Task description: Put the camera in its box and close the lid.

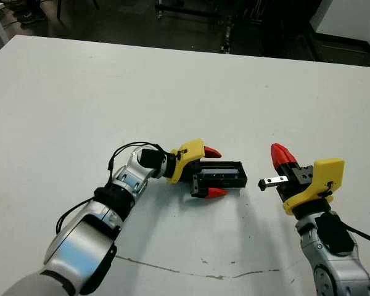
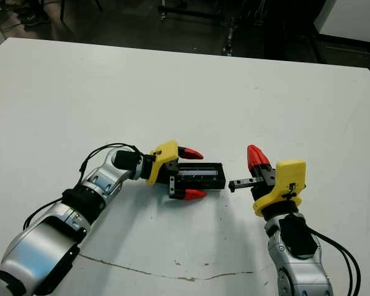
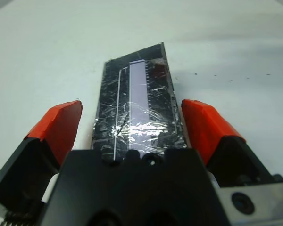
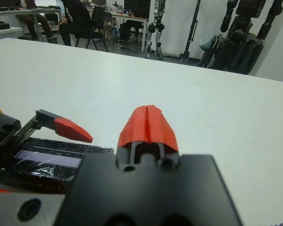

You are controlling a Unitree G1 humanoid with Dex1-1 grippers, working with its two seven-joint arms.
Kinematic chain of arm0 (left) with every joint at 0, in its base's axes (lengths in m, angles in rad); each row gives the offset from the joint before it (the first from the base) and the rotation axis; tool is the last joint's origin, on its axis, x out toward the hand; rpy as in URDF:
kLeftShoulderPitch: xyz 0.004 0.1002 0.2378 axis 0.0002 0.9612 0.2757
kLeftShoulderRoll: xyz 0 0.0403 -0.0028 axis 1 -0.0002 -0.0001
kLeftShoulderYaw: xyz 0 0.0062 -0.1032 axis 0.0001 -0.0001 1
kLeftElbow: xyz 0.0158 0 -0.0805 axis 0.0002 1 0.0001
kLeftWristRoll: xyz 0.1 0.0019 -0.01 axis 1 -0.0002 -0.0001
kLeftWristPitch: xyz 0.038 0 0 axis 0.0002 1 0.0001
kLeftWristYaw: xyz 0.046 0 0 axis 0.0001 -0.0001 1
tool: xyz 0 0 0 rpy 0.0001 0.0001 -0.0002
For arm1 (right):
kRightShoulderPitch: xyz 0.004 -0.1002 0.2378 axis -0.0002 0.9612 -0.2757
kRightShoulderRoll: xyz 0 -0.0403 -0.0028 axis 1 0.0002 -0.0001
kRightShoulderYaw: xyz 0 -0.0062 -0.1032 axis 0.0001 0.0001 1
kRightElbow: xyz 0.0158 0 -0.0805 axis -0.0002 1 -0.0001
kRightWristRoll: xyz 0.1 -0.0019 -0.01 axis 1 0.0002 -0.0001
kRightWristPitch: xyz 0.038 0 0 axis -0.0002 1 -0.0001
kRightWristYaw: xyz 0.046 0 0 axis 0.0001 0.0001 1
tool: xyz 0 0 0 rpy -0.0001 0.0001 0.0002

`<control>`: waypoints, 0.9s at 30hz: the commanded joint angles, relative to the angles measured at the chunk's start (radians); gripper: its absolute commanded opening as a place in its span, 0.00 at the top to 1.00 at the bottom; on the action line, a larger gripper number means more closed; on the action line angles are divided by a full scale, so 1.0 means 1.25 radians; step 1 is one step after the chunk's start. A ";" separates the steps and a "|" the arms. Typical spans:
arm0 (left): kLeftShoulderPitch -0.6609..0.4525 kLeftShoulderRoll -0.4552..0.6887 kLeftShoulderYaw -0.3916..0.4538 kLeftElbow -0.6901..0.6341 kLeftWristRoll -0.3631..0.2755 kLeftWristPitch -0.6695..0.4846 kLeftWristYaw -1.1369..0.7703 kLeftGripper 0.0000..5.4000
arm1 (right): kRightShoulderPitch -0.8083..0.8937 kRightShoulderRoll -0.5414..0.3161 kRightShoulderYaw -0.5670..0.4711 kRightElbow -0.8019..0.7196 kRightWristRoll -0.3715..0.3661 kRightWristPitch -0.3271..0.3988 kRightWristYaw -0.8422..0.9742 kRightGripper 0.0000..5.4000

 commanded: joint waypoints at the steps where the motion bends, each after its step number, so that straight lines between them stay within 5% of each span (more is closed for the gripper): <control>1: 0.030 -0.029 -0.064 0.001 0.044 0.037 -0.065 0.00 | 0.003 -0.009 -0.001 0.000 -0.003 0.008 -0.003 1.00; 13: 0.081 0.184 -0.004 -0.155 0.013 0.075 -0.156 0.00 | -0.008 -0.011 0.006 0.005 -0.002 0.003 0.006 1.00; 27: 0.131 0.281 0.057 -0.242 -0.026 0.150 -0.128 0.00 | -0.008 -0.012 0.008 0.004 0.003 0.007 0.007 1.00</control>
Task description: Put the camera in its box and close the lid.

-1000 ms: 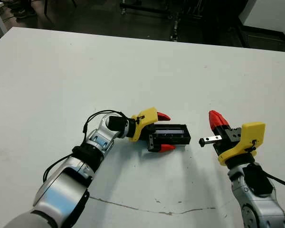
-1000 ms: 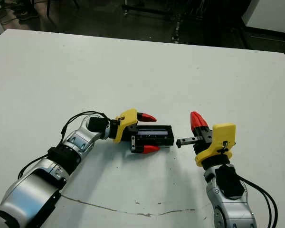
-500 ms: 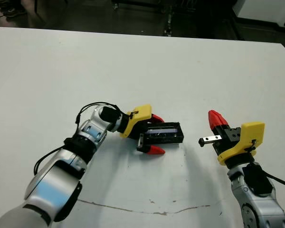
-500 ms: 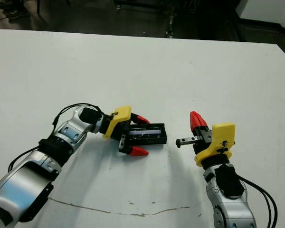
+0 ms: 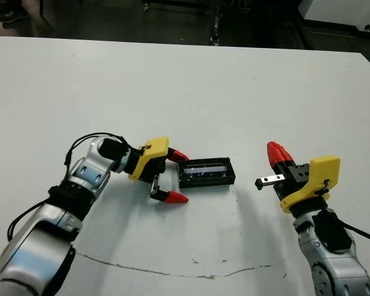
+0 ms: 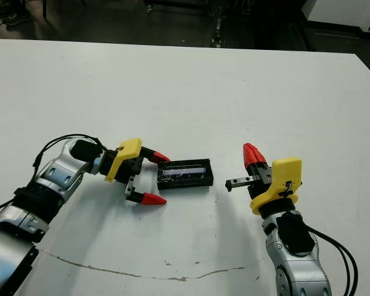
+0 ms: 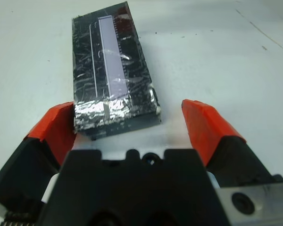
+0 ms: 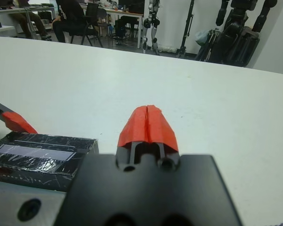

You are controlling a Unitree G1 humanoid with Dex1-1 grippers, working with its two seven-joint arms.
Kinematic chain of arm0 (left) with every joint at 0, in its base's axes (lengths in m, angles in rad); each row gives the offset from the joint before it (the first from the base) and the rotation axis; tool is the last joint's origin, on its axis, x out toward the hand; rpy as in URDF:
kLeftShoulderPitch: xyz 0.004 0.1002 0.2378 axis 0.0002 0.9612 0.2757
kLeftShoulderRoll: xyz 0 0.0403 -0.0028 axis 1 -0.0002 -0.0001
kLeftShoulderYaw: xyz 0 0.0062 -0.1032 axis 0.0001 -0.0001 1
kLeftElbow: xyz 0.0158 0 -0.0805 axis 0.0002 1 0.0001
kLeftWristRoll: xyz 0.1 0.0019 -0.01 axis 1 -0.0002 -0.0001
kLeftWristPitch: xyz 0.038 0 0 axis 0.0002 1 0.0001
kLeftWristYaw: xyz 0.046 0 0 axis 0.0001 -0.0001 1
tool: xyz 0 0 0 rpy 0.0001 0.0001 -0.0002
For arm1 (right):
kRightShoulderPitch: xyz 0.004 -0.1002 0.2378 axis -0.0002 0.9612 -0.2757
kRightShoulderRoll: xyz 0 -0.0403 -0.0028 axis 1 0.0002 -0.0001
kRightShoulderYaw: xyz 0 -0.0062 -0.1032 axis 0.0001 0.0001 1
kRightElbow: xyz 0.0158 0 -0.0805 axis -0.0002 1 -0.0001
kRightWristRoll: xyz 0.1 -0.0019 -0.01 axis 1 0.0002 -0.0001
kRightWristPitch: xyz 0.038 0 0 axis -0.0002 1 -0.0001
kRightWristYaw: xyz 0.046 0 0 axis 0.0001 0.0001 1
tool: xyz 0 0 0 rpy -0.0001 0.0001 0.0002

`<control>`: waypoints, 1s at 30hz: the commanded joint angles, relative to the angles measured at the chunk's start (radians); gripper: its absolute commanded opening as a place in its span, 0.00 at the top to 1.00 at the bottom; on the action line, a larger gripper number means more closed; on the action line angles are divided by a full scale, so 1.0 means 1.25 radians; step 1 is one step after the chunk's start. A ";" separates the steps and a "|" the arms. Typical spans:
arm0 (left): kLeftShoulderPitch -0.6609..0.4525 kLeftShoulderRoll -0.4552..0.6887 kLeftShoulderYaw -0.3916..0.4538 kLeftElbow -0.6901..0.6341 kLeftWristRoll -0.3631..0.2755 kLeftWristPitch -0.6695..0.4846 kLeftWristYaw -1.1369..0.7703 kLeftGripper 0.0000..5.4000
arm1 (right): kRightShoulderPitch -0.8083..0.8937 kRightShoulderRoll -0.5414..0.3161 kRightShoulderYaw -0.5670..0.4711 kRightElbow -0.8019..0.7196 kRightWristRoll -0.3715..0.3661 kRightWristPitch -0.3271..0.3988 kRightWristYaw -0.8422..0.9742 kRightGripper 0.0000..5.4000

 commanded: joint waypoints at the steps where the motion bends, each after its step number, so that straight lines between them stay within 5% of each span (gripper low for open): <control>1: 0.033 0.052 0.017 0.018 0.020 0.018 0.020 0.00 | 0.003 -0.008 -0.005 0.002 0.003 0.003 0.001 1.00; 9: 0.067 0.126 0.097 -0.014 -0.012 0.090 0.084 0.00 | 0.005 -0.006 -0.004 0.000 0.005 0.009 -0.001 1.00; 14: 0.138 0.124 0.230 -0.205 -0.093 0.258 0.248 0.06 | 0.007 -0.008 -0.002 0.002 -0.001 0.003 -0.002 1.00; 17: 0.163 0.113 0.271 -0.319 -0.109 0.284 0.330 0.13 | 0.006 -0.009 -0.001 0.000 -0.002 0.006 -0.003 1.00; 23: 0.161 0.102 0.296 -0.474 -0.146 0.313 0.407 0.29 | 0.006 -0.008 -0.002 0.007 0.002 -0.006 0.002 1.00; 30: 0.183 -0.021 0.253 -0.586 -0.199 0.355 0.533 0.49 | 0.006 -0.006 -0.004 0.010 0.004 -0.006 0.000 1.00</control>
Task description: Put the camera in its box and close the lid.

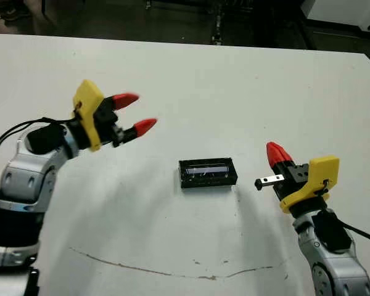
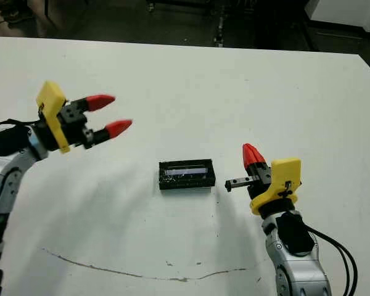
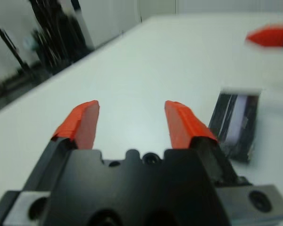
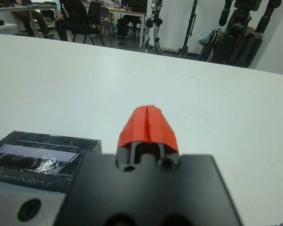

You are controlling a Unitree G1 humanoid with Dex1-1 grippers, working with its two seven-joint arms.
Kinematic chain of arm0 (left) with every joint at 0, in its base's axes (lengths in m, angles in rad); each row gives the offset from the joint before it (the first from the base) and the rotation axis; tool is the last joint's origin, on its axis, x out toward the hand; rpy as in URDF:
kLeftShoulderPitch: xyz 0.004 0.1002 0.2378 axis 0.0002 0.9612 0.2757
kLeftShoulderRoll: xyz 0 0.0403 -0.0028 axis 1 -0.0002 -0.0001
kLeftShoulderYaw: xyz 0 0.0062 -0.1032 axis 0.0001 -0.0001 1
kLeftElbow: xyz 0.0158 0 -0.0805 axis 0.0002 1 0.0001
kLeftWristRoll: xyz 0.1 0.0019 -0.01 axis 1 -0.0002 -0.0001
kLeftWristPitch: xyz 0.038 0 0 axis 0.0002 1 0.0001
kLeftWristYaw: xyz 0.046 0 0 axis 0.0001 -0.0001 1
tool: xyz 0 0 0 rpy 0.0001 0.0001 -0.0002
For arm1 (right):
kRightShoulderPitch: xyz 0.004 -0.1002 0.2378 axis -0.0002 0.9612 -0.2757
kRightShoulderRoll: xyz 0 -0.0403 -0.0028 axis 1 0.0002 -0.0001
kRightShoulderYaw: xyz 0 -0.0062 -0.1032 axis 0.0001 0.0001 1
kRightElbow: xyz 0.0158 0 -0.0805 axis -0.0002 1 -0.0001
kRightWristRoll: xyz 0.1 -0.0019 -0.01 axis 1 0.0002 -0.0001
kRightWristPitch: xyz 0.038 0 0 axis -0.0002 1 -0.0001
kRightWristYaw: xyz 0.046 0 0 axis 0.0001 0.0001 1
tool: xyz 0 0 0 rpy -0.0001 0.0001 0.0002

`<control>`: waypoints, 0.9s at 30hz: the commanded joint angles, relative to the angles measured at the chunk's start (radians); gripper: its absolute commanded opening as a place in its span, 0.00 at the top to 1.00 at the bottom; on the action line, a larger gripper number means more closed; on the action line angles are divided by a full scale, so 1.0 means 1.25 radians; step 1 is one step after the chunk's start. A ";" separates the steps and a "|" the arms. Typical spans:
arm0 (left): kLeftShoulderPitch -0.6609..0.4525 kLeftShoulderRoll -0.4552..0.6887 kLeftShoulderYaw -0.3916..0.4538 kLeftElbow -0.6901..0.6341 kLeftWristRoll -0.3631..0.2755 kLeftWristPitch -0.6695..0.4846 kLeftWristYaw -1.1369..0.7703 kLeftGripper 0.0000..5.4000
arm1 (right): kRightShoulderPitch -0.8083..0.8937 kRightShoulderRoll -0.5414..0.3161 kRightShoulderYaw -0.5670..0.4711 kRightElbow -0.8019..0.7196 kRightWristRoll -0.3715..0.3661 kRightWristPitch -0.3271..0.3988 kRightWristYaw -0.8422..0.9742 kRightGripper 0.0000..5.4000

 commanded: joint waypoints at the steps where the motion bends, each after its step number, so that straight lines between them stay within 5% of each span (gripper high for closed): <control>1: 0.025 -0.055 -0.041 -0.043 -0.008 0.047 0.065 0.52 | 0.006 -0.004 -0.007 0.004 0.005 0.002 -0.002 1.00; 10: 0.046 -0.177 -0.150 -0.074 -0.019 0.193 0.193 0.77 | 0.005 -0.010 -0.010 0.008 -0.006 -0.006 -0.004 1.00; 18: 0.043 -0.221 -0.227 0.033 0.016 0.170 0.203 1.00 | 0.003 -0.011 -0.024 0.004 -0.018 0.002 -0.018 1.00; 27: 0.035 -0.237 -0.269 0.110 0.038 0.236 0.216 1.00 | -0.004 -0.013 -0.037 0.002 -0.012 0.013 -0.019 1.00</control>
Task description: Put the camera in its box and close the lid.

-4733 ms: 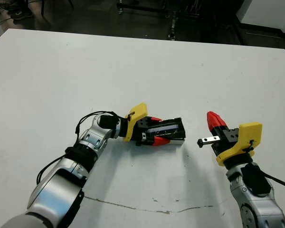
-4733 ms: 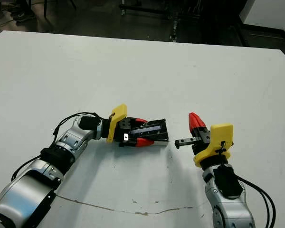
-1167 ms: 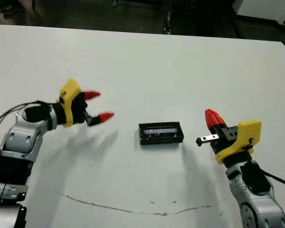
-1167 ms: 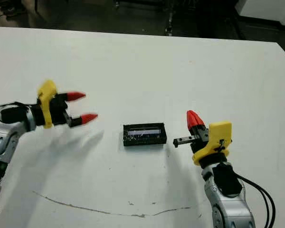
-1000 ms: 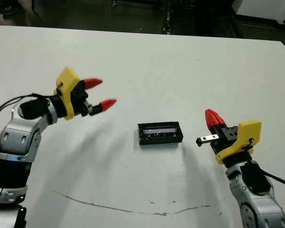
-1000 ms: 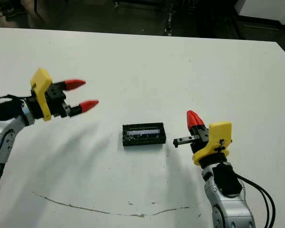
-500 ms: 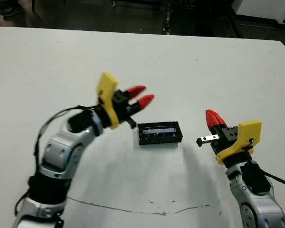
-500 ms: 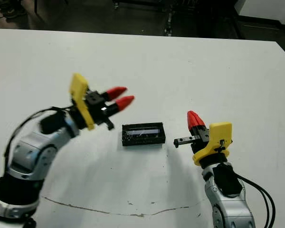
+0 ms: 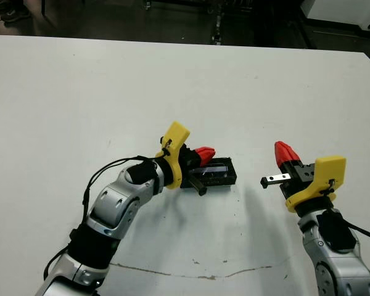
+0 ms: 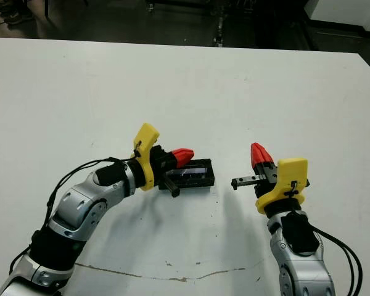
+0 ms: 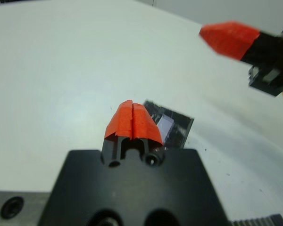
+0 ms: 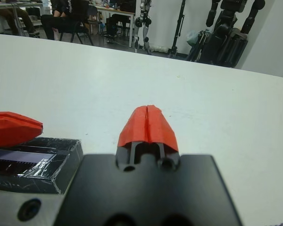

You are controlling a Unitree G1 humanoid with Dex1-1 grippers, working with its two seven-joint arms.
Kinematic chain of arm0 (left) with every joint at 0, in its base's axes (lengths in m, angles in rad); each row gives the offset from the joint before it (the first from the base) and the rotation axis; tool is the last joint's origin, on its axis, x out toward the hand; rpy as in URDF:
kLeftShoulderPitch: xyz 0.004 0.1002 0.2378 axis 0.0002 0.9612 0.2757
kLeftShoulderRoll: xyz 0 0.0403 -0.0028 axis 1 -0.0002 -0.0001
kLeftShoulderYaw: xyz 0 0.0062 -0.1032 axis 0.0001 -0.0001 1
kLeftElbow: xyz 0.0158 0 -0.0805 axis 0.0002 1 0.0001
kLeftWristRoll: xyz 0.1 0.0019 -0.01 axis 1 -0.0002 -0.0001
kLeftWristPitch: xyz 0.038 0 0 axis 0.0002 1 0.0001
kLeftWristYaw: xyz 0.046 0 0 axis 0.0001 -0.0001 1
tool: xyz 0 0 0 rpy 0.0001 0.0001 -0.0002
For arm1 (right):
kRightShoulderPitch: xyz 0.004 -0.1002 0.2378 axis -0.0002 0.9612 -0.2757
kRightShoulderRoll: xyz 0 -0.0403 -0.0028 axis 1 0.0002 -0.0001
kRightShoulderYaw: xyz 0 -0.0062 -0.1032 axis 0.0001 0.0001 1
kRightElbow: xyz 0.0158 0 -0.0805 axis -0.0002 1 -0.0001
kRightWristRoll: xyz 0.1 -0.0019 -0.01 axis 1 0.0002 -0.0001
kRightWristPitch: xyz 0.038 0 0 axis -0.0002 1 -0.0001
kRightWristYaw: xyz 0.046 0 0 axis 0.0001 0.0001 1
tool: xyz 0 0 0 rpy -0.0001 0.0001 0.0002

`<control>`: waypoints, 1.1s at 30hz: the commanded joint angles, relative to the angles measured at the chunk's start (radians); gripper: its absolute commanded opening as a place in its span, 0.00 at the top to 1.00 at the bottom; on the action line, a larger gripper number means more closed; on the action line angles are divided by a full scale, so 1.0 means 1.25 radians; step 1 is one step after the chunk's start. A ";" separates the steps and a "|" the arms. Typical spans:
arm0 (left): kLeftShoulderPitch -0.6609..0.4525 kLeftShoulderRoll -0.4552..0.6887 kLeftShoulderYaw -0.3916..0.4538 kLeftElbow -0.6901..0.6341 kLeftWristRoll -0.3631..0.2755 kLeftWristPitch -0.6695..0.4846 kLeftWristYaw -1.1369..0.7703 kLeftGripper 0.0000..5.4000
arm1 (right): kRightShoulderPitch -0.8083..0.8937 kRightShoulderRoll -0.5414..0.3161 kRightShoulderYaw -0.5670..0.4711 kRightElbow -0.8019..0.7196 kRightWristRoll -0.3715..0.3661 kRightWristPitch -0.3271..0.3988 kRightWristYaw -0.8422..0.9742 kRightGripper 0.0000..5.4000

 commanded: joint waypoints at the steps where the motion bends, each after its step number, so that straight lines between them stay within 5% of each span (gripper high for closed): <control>1: 0.008 -0.006 -0.023 0.036 0.017 0.042 0.004 1.00 | -0.002 -0.008 -0.008 -0.003 0.004 0.011 -0.002 1.00; 18: 0.036 -0.030 -0.100 0.117 0.076 0.031 -0.020 1.00 | 0.000 -0.004 0.000 -0.005 0.011 0.011 0.001 1.00; 33: -0.050 -0.105 -0.198 0.228 0.153 0.033 -0.038 1.00 | -0.005 -0.005 -0.009 -0.010 0.012 0.022 -0.006 1.00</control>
